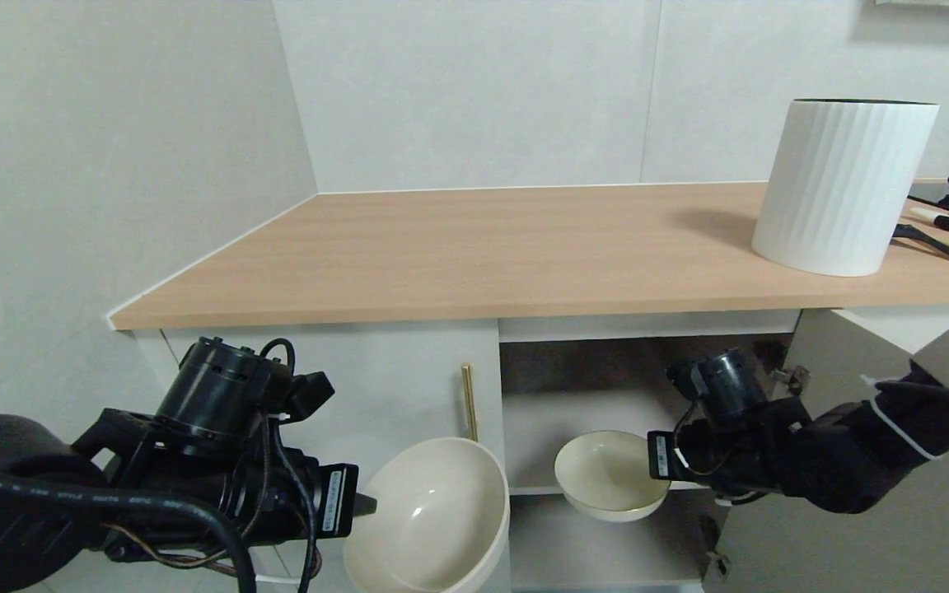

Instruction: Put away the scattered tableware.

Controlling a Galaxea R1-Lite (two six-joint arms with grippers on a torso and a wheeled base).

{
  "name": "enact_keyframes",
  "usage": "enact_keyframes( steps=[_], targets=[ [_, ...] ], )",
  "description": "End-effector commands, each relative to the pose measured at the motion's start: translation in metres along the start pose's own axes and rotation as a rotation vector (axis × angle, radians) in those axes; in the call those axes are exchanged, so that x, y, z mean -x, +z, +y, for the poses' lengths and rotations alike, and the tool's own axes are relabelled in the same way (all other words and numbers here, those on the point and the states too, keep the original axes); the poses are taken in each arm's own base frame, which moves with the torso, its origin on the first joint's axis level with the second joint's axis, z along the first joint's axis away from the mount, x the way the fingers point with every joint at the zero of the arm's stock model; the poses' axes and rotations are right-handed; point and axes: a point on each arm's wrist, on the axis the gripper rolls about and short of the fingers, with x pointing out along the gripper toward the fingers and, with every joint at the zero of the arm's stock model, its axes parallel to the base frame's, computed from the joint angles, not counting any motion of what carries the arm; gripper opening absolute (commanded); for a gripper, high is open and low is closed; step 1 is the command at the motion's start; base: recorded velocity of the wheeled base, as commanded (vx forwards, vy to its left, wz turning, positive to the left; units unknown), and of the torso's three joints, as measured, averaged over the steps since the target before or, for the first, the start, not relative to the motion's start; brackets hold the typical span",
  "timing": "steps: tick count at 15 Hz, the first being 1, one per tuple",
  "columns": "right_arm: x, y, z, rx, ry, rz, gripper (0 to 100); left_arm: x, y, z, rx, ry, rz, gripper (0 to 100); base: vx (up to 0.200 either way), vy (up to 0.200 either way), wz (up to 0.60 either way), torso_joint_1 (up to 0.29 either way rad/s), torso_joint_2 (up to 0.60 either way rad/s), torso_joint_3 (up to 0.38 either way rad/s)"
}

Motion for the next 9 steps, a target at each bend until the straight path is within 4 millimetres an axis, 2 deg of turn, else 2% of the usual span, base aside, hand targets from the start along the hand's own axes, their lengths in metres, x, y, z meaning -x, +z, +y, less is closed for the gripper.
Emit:
enact_keyframes(
  steps=[1,3,5,9],
  targets=[
    [-0.042,-0.007,-0.016,-0.019,-0.077,0.003,0,-0.001,0.000,0.000,0.000,0.000,0.003,0,0.000,0.000,0.00,0.000,0.00,0.000],
    [-0.056,-0.010,-0.017,0.009,-0.115,0.000,0,-0.001,0.000,0.000,0.002,0.001,0.003,0,0.000,0.000,0.00,0.000,0.00,0.000],
    [-0.067,-0.005,-0.015,0.005,-0.119,-0.018,0,-0.001,0.000,0.000,0.002,0.002,0.002,0,0.000,0.000,0.00,0.000,0.00,0.000],
    [-0.089,-0.005,-0.025,0.001,-0.200,-0.028,0,-0.001,0.000,0.000,-0.001,0.000,0.002,0,0.000,0.000,0.00,0.000,0.00,0.000]
  ],
)
